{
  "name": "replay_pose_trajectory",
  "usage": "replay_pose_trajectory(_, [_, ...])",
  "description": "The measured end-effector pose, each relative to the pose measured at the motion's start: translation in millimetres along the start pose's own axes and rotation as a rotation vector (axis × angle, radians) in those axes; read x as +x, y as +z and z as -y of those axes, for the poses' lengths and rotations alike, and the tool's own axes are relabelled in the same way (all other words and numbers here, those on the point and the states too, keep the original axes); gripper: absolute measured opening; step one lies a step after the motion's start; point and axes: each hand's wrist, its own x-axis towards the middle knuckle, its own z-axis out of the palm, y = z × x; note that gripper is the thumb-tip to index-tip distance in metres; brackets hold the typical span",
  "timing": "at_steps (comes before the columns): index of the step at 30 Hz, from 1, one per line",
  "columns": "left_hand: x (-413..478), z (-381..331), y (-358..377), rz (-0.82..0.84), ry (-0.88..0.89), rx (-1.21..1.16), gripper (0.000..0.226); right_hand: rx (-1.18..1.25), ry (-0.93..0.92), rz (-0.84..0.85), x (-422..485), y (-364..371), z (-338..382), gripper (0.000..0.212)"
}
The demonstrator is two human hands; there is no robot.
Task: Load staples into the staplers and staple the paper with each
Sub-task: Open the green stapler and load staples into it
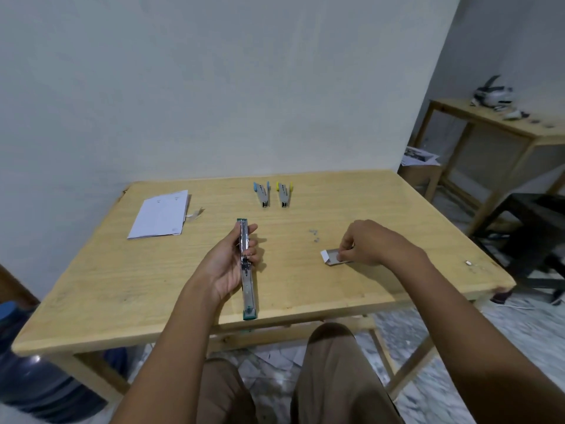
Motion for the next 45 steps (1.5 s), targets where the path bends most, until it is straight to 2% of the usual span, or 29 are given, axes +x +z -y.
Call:
replay_pose_trajectory(6, [0.1,0.0,-1.0,0.008,-0.004,0.008,0.033,0.027,0.051,-0.040,0.6,6.2,5.0,0.018])
replay_pose_trajectory(11, [2.4,0.0,-3.8,0.022,-0.016,-0.012,0.033,0.044,0.014,-0.090,-4.1,15.7,-0.5,0.031])
replay_pose_trajectory(17, [2.2,-0.6,-4.4,0.031,-0.016,-0.005,0.034,0.061,-0.094,-0.088,-10.9,14.5,-6.2,0.020])
replay_pose_trajectory(21, [3.2,-0.1,-4.4,0.033,-0.011,-0.005,0.033,0.125,-0.175,-0.102,-20.8,10.3,-8.8,0.019])
replay_pose_trajectory(24, [4.3,0.9,-5.2,0.035,-0.009,0.001,0.033,0.162,-0.170,-0.141,-21.4,9.3,-14.9,0.021])
replay_pose_trajectory(27, [4.5,0.6,-6.5,0.036,-0.009,-0.002,0.033,0.095,-0.124,-0.096,-21.3,6.1,-16.6,0.015])
replay_pose_trajectory(33, [2.8,0.9,-6.3,0.037,-0.013,-0.006,0.033,-0.032,-0.079,0.029,-9.4,-1.3,-7.8,0.018])
replay_pose_trajectory(38, [2.6,0.8,-6.8,0.047,-0.014,-0.005,0.034,-0.065,-0.065,0.031,-2.3,-0.6,-2.8,0.017])
replay_pose_trajectory(45, [0.9,0.7,-4.6,0.062,-0.032,0.005,0.034,0.393,-0.224,-0.205,-9.0,-1.6,29.4,0.012])
